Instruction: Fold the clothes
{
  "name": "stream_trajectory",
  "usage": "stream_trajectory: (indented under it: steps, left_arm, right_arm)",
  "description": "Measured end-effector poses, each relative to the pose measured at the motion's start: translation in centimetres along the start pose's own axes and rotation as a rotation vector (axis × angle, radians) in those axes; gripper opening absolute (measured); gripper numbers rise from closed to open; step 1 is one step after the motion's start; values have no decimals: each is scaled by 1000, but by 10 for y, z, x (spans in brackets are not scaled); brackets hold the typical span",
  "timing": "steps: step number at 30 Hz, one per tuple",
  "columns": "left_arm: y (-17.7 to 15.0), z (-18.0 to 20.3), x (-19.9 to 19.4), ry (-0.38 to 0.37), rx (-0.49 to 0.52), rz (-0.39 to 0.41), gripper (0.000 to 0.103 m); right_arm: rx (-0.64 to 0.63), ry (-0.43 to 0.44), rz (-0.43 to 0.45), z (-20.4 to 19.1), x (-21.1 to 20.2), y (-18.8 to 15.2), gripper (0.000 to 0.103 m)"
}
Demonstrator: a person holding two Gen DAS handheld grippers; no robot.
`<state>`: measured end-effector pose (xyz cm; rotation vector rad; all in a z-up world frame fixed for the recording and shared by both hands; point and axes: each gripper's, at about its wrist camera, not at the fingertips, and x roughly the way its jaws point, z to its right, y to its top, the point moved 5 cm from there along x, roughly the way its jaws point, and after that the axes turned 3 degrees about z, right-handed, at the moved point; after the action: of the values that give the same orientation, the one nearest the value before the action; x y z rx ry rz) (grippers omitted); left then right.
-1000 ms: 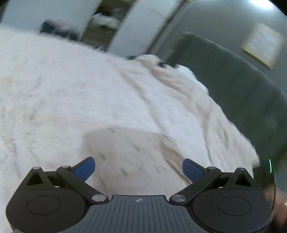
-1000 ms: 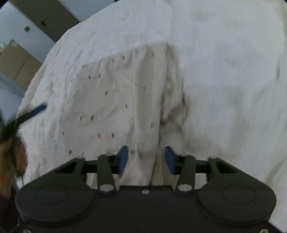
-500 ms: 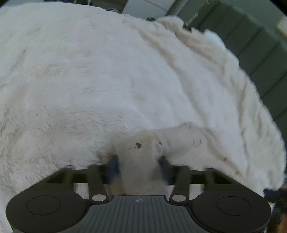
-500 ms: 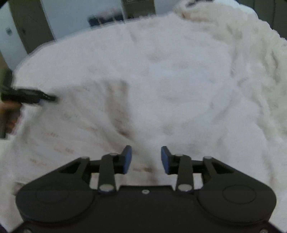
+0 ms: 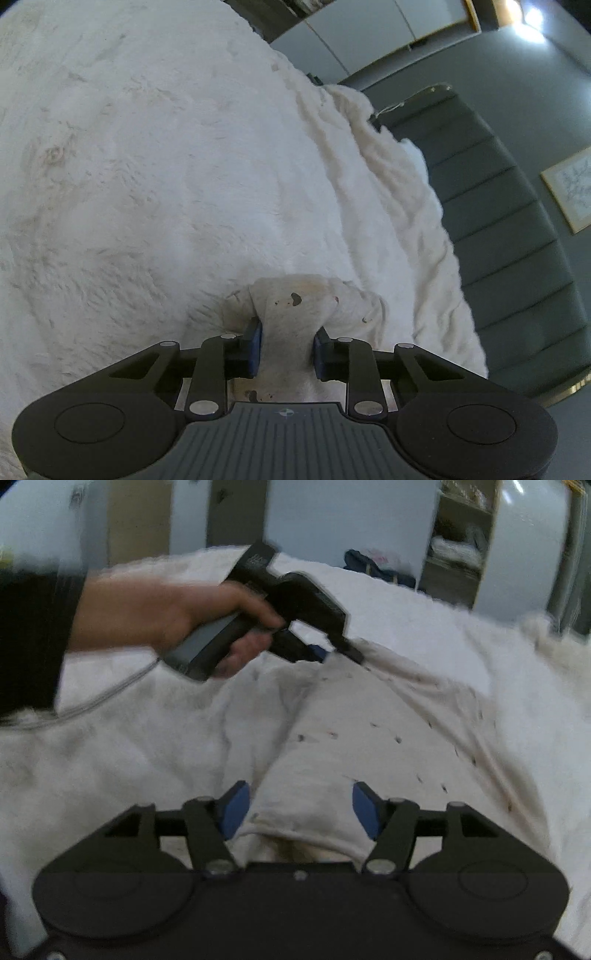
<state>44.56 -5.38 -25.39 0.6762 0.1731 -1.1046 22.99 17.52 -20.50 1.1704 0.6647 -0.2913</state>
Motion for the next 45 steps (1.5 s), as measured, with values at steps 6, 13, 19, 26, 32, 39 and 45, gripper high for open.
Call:
stream_trajectory:
  steps: [6, 13, 19, 26, 32, 39, 45]
  left_arm:
    - [2, -5, -11, -54, -29, 21, 20]
    - [8, -33, -95, -183, -153, 77, 22]
    - [-11, -97, -123, -31, -178, 40, 49]
    - [-13, -24, -155, -175, -43, 249, 77]
    - [-10, -17, -121, 42, 56, 261, 76]
    - [-25, -26, -100, 56, 113, 196, 31]
    - [-28, -45, -100, 67, 100, 192, 21]
  right_arm:
    - [202, 59, -39, 18, -5, -3, 2]
    - [-100, 91, 174, -57, -68, 39, 2]
    - [-81, 384, 92, -77, -55, 26, 10]
    - [187, 81, 267, 134, -26, 74, 54]
    - [489, 130, 194, 262, 73, 68, 33]
    - [459, 261, 159, 255, 110, 47, 0]
    - [506, 243, 192, 270, 102, 50, 0]
